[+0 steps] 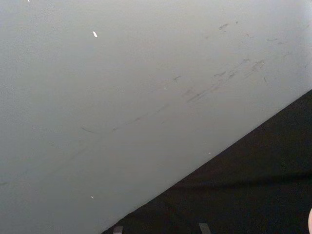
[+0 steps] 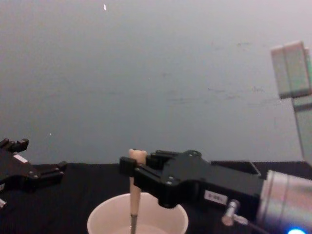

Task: Pick up the stirring spoon with one hand, stir inside the cup, then place it back in its original position.

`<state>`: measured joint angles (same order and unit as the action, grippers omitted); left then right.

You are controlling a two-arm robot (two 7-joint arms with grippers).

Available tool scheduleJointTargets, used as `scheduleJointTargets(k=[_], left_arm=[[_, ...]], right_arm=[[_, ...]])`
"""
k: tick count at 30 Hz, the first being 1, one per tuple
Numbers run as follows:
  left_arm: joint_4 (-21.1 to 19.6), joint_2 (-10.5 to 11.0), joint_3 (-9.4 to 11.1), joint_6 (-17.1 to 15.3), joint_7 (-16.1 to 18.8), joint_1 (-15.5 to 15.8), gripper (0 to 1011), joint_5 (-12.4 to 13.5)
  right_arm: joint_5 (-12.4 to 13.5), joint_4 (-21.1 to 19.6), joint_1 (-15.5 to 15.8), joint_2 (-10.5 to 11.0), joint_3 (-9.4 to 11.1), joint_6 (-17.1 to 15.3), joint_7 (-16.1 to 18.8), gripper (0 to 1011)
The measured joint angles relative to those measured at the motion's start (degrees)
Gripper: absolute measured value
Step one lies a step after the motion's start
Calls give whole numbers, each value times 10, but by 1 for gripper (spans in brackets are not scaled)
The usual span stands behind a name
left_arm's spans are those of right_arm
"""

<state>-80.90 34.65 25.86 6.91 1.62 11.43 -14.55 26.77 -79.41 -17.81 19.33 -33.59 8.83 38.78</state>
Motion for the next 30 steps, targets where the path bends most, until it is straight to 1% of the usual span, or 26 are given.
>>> scheduleJointTargets(k=[7, 11, 14, 21, 24, 30], left_arm=[[0, 0, 0, 0, 0, 0, 1001, 0], [0, 0, 0, 0, 0, 0, 1001, 0], [0, 0, 0, 0, 0, 0, 1001, 0], [0, 0, 0, 0, 0, 0, 1001, 0], [0, 0, 0, 0, 0, 0, 1001, 0], [0, 0, 0, 0, 0, 0, 1001, 0]], right_arm=[[-12, 43, -29, -23, -5, 11, -9, 214], [-16, 57, -38, -29, -2, 16, -15, 214], [-19, 63, -42, -30, 2, 18, -19, 214], [-22, 65, -41, -26, 10, 19, -24, 214], [-23, 60, -37, -20, 15, 19, -25, 214], [-22, 37, -21, -2, 26, 14, -28, 214]])
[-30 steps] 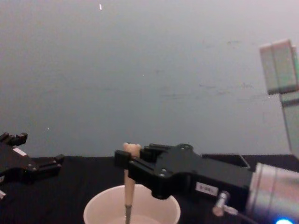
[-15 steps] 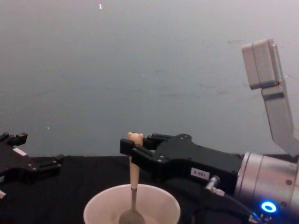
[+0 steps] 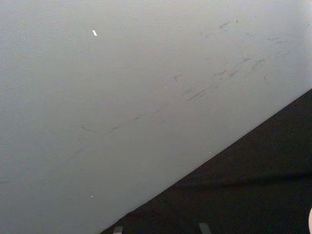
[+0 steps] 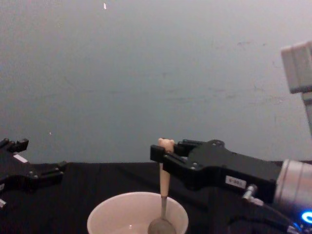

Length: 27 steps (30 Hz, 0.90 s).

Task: Pick up the stirring spoon with one hand, stir inside the cup, then place it back in its original position.

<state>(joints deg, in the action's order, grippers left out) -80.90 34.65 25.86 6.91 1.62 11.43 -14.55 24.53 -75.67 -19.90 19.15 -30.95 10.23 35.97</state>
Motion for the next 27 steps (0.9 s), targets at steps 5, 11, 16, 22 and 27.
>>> scheduleJointTargets(k=[5, 11, 16, 22, 27], left_arm=[[0, 0, 0, 0, 0, 0, 1001, 0], [0, 0, 0, 0, 0, 0, 1001, 0], [0, 0, 0, 0, 0, 0, 1001, 0], [0, 0, 0, 0, 0, 0, 1001, 0], [0, 0, 0, 0, 0, 0, 1002, 0]], right_arm=[[8, -27, 18, 16, 7, -4, 2, 214], [20, -60, 39, 32, 7, -11, 13, 214], [26, -72, 46, 34, 0, -15, 20, 214], [27, -68, 41, 26, -14, -16, 24, 214], [20, -43, 23, 8, -24, -13, 21, 214]])
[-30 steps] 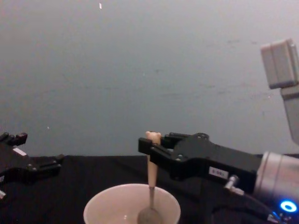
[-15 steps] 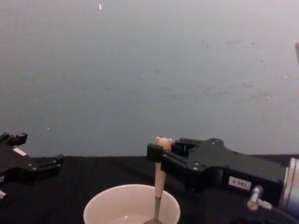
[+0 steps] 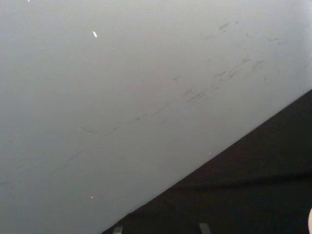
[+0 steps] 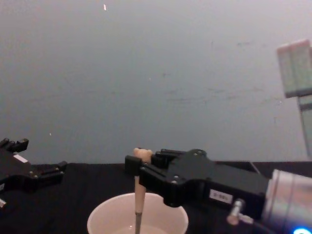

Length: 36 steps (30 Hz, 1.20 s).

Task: Pick up the stirring spoon with one hand, stir inside the cup, then place it back in its original position.

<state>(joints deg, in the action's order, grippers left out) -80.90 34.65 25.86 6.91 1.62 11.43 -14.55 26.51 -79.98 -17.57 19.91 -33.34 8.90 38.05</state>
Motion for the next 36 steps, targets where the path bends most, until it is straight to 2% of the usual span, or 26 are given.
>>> scheduleJointTargets(k=[10, 18, 26, 36], left_arm=[[0, 0, 0, 0, 0, 0, 1001, 0], [0, 0, 0, 0, 0, 0, 1001, 0], [0, 0, 0, 0, 0, 0, 1001, 0], [0, 0, 0, 0, 0, 0, 1001, 0]], right_arm=[[-13, 50, -33, -27, 1, 11, -16, 214], [-20, 67, -40, -32, 12, 13, -26, 214], [-21, 57, -32, -23, 20, 11, -28, 214], [-3, 6, -1, 3, 31, 0, -18, 214]])
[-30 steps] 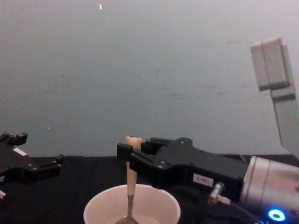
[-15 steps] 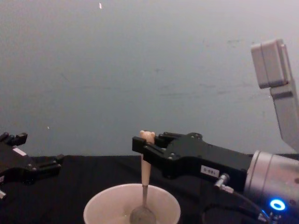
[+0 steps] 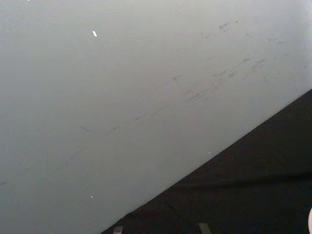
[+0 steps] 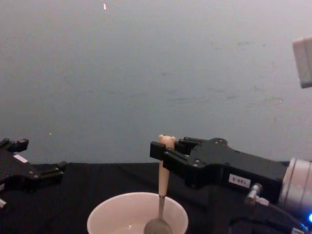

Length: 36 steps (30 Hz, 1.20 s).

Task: Pick up the stirring spoon with one hand, stir inside the cup, then place it back in its original position.

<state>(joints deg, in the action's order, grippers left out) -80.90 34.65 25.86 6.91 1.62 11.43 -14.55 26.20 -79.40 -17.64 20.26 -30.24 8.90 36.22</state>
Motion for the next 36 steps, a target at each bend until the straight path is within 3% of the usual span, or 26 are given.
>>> scheduleJointTargets(k=[8, 18, 26, 36], left_arm=[[0, 0, 0, 0, 0, 0, 1001, 0], [0, 0, 0, 0, 0, 0, 1001, 0], [0, 0, 0, 0, 0, 0, 1001, 0], [0, 0, 0, 0, 0, 0, 1001, 0]], right_arm=[[6, -13, 7, 2, -16, -7, 14, 214], [-16, 24, -22, -27, -40, 7, 13, 214], [-32, 66, -50, -48, -39, 20, -1, 214], [-38, 76, -51, -47, -26, 21, -8, 214]])
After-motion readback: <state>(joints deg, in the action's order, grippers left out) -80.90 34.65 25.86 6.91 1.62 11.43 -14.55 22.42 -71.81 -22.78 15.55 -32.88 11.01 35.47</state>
